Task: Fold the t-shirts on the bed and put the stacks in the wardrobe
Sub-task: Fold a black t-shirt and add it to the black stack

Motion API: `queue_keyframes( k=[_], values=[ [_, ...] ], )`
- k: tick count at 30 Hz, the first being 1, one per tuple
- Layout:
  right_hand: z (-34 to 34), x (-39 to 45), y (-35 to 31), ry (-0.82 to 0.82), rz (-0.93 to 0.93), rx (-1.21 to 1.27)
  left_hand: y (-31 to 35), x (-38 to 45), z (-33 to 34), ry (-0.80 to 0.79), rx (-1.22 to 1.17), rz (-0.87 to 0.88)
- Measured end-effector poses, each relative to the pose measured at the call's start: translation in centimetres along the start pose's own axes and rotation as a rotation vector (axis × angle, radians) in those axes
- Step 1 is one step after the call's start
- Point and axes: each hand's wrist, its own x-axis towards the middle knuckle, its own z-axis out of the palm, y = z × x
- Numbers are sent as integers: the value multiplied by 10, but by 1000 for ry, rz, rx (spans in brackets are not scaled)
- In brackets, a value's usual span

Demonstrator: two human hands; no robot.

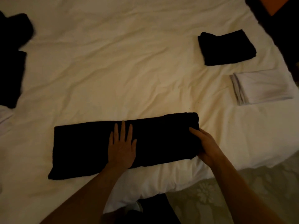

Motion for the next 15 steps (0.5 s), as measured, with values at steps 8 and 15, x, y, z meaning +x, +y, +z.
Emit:
queue_keyframes(
  k=[8,15],
  values=[
    [116,-40,-20,-187,-82,0,-3,-1,-53,-128,62,120],
    [228,-59,28,-209,-158,-315,-57,-9,-118,-193,-1162,-390]
  ],
)
